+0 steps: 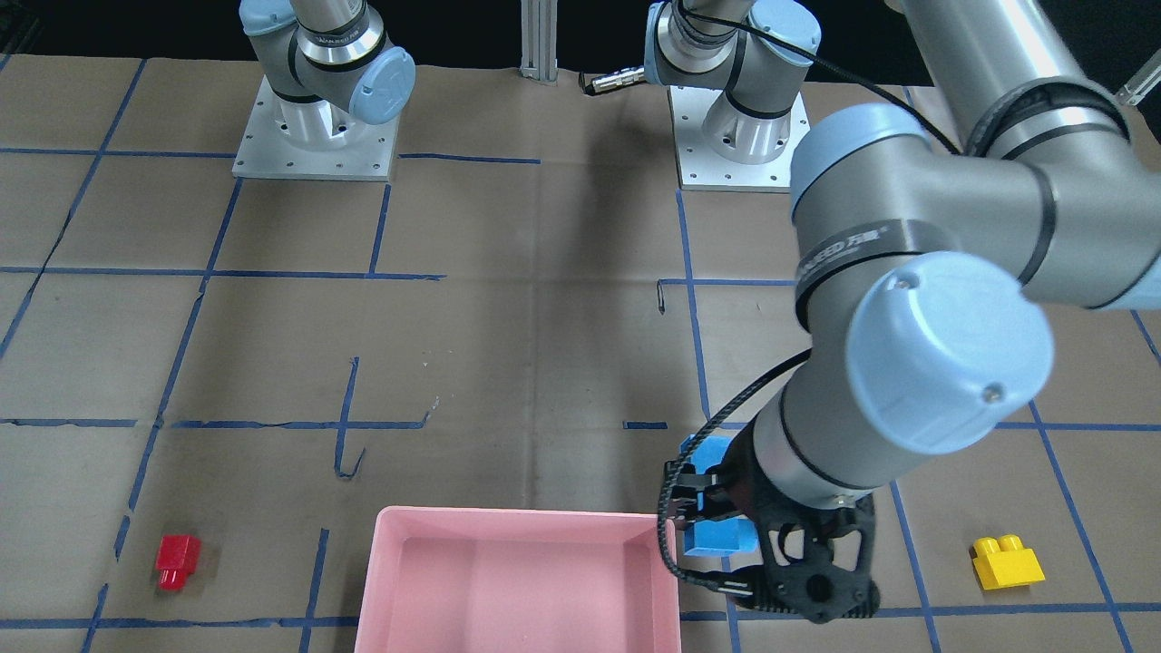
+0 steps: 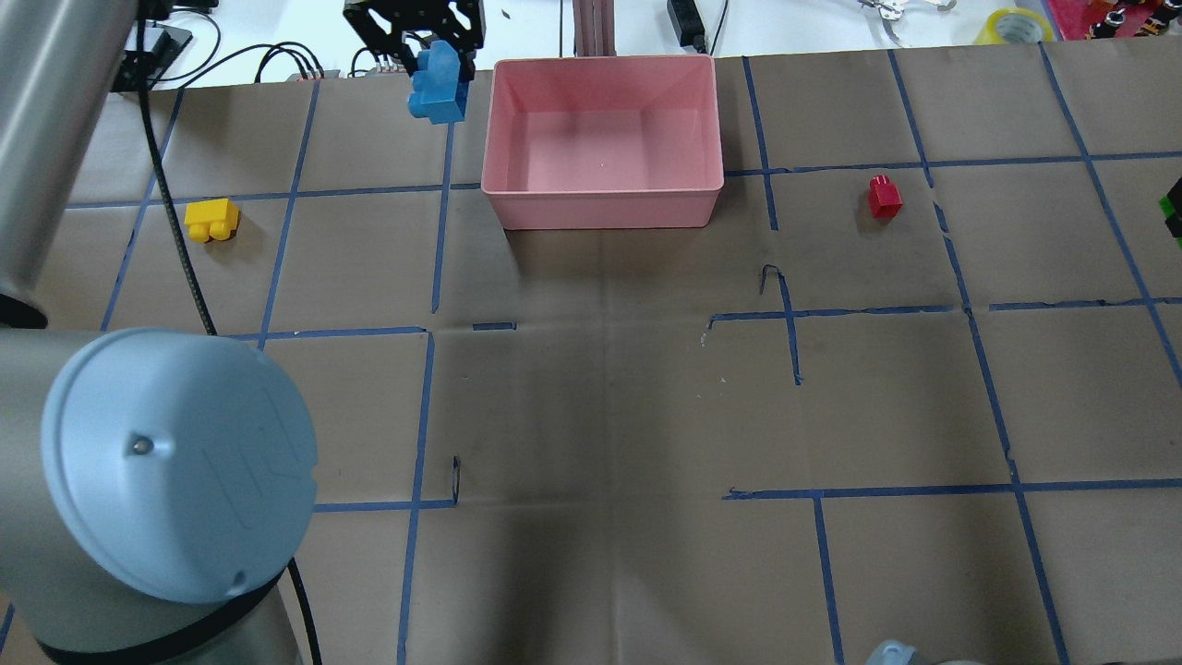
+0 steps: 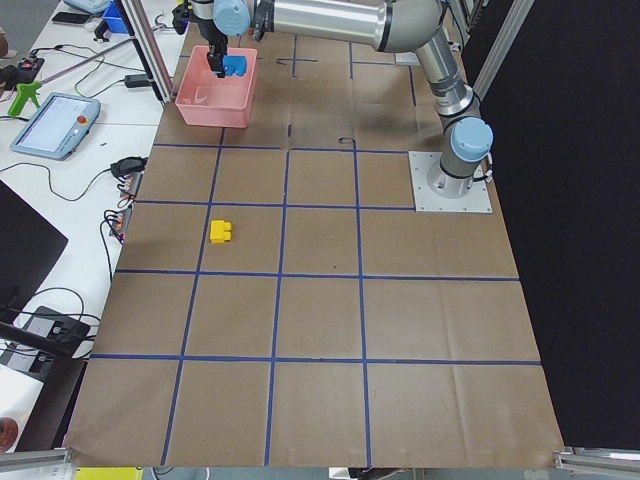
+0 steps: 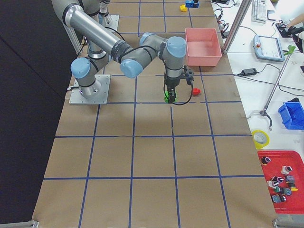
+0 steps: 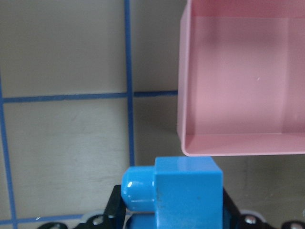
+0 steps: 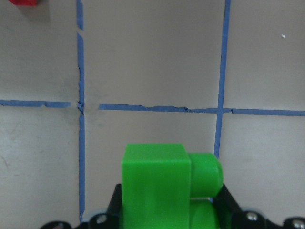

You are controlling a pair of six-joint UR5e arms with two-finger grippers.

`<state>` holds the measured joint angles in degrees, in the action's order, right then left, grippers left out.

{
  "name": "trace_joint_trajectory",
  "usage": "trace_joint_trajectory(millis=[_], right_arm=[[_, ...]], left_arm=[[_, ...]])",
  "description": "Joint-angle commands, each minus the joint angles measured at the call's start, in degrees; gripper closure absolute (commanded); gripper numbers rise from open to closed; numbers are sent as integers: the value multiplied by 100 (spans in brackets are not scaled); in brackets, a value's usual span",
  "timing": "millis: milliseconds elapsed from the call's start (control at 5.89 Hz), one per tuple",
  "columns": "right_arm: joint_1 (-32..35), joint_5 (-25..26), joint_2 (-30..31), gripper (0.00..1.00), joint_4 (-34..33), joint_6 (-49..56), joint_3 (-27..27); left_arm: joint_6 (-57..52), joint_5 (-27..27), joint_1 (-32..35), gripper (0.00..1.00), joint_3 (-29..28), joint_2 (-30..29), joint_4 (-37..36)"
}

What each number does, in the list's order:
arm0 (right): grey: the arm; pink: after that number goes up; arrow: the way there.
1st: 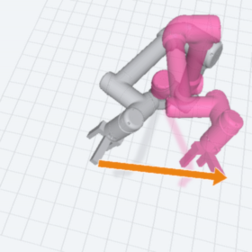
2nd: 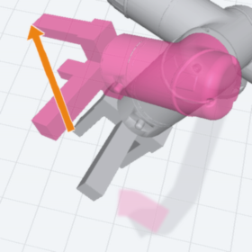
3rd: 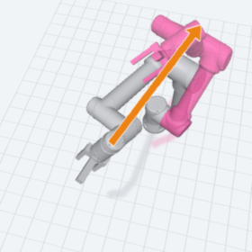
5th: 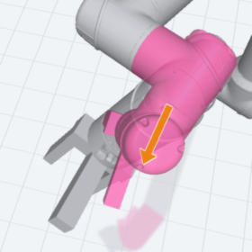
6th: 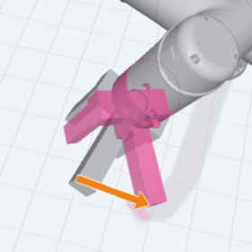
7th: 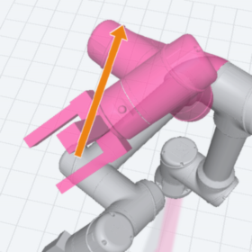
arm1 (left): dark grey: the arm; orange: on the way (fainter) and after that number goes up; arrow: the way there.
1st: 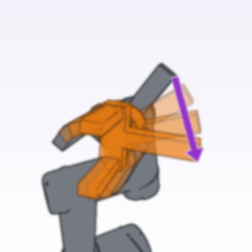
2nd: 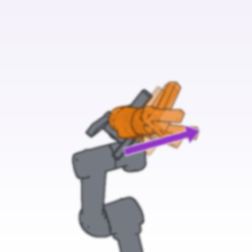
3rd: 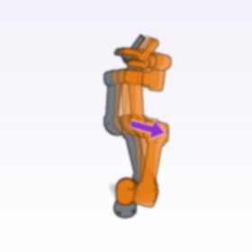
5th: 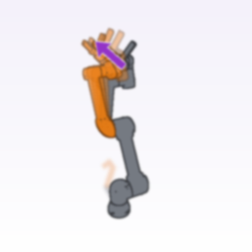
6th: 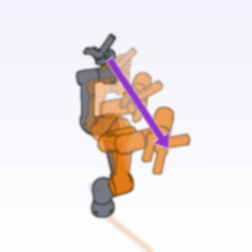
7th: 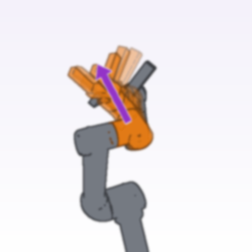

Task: Put all blocks into box

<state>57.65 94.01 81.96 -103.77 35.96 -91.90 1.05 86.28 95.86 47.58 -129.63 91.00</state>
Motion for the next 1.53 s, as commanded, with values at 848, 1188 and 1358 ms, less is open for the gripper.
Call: trace_joint_trajectory(millis=[848,1188,1358], right_arm=[[2277,-981,-293,94,-99,-2128,1022],[2670,-981,-784,94,-240,-2337,1497],[2960,-981,-1091,94,-240,-2862,1856]], left_arm=[[551,20,477,0,5,-924,-1829],[563,-23,425,0,-12,-618,-1849],[511,-6,277,0,66,-207,-1649]])
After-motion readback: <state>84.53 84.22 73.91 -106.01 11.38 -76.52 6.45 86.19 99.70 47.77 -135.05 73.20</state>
